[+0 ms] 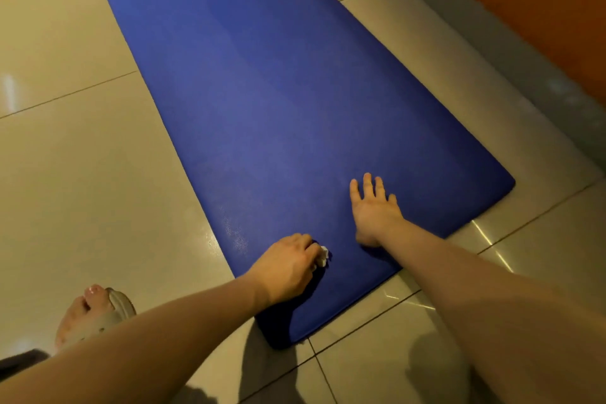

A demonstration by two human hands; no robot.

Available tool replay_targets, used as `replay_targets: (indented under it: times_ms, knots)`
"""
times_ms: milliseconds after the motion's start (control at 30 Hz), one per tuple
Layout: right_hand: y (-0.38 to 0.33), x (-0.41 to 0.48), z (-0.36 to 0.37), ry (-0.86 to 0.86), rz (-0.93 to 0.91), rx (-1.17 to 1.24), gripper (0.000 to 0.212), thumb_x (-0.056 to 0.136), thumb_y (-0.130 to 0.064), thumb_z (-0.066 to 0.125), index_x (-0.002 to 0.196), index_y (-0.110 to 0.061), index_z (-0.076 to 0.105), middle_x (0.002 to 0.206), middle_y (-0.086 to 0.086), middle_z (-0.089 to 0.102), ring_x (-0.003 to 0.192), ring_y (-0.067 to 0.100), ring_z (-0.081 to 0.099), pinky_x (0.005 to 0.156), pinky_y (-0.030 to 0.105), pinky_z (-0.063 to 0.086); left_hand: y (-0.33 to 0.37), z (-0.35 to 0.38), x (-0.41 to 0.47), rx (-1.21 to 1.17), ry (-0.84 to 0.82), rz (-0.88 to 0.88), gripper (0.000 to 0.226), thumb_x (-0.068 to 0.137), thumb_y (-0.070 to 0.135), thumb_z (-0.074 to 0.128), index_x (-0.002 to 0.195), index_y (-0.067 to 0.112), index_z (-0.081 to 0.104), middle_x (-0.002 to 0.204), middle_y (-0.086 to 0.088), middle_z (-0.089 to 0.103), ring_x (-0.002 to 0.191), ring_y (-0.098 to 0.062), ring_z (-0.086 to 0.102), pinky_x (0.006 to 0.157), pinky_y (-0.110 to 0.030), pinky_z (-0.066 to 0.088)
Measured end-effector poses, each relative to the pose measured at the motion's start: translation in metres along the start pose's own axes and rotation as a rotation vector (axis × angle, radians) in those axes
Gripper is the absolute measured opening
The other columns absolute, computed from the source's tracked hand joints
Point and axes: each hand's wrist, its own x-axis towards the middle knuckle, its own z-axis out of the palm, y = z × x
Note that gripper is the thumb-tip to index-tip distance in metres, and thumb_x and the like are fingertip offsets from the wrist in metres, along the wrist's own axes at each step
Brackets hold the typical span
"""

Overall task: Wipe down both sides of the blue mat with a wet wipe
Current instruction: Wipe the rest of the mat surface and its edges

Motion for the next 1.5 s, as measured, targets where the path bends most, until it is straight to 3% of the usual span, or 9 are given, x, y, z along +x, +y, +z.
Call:
replay_targets:
  times_ms: [100,300,467,833,933,1033,1133,1267,1500]
  knots:
    - [-0.019,-0.026,0.019,-0.050,0.021,0.126,0.100,0.096,-0.021,0.061,0.158,-0.014,-0.016,0.163,0.016,-0.026,0.152,0.041,-0.017,0.121,0.058,0.015,-0.029,-0.014,0.004,0.138,-0.072,0.085,0.015,0.094,0.019,0.055,0.104,0.012,0.065,0.098,-0.009,0.062,0.085,-0.029,0.060,0.073,-0.039,0.049]
    - [-0.061,-0.074,0.026,-0.187,0.099,0.308,0.091,0.097,-0.028,0.057,0.161,-0.018,-0.007,0.167,0.010,-0.019,0.155,0.034,-0.007,0.123,0.056,0.014,-0.056,-0.033,-0.018,0.155,-0.026,-0.245,0.021,0.100,0.022,0.051,0.116,0.013,0.062,0.108,-0.007,0.059,0.098,-0.027,0.057,0.083,-0.037,0.051]
    - [-0.125,-0.099,0.041,-0.240,0.219,0.439,0.112,0.087,-0.050,0.068,0.160,-0.023,-0.012,0.165,0.013,-0.024,0.153,0.038,-0.012,0.122,0.059,0.013,-0.048,-0.038,-0.036,0.237,-0.149,-0.153,0.023,0.100,0.017,0.055,0.121,0.016,0.063,0.116,-0.009,0.060,0.105,-0.029,0.059,0.091,-0.037,0.052]
    - [-0.144,-0.103,0.051,-0.209,0.226,0.524,0.113,0.084,-0.057,0.068,0.160,-0.025,-0.010,0.165,0.015,-0.023,0.152,0.042,-0.015,0.121,0.062,0.013,-0.046,-0.043,-0.057,0.205,-0.151,-0.175,0.018,0.098,0.017,0.058,0.114,0.017,0.067,0.112,-0.006,0.064,0.099,-0.027,0.061,0.089,-0.037,0.053]
    - [-0.145,-0.104,0.047,-0.138,0.282,0.626,0.098,0.088,-0.054,0.065,0.161,-0.023,0.007,0.166,0.016,0.002,0.150,0.044,0.009,0.118,0.059,0.023,-0.055,-0.044,-0.049,0.228,-0.208,-0.117,0.020,0.098,0.019,0.059,0.117,0.018,0.066,0.113,-0.007,0.064,0.102,-0.028,0.061,0.091,-0.039,0.052]
    - [-0.155,-0.095,0.042,0.221,0.403,0.576,0.066,0.096,-0.044,0.056,0.150,-0.014,0.033,0.149,0.017,0.035,0.133,0.038,0.039,0.110,0.051,0.038,-0.076,-0.044,-0.050,0.195,-0.157,-0.121,0.017,0.097,0.018,0.059,0.113,0.017,0.067,0.109,-0.006,0.063,0.099,-0.028,0.060,0.085,-0.038,0.052]
    - [-0.164,-0.073,0.038,0.350,0.348,0.597,0.079,0.098,-0.051,0.054,0.159,-0.016,0.017,0.163,0.018,0.014,0.149,0.037,0.018,0.119,0.050,0.027,-0.105,-0.051,-0.056,0.172,-0.093,-0.092,0.017,0.097,0.016,0.056,0.110,0.016,0.066,0.104,-0.006,0.061,0.094,-0.029,0.060,0.078,-0.038,0.050]
    - [-0.183,-0.039,0.032,0.247,0.256,0.660,0.094,0.094,-0.063,0.052,0.162,-0.023,0.000,0.167,0.014,-0.011,0.154,0.036,-0.009,0.123,0.056,0.008,-0.160,-0.079,-0.047,0.076,0.048,-0.165,0.014,0.093,0.011,0.058,0.098,0.014,0.070,0.092,-0.008,0.061,0.084,-0.034,0.061,0.067,-0.034,0.040]
    - [-0.196,-0.029,0.037,0.189,0.310,0.540,0.102,0.091,-0.067,0.051,0.160,-0.022,-0.009,0.164,0.019,-0.021,0.151,0.041,-0.019,0.122,0.060,0.001,-0.214,-0.113,-0.026,-0.143,0.225,-0.435,0.014,0.098,0.025,0.064,0.097,0.013,0.071,0.078,0.000,0.061,0.070,-0.023,0.056,0.066,-0.029,0.037]
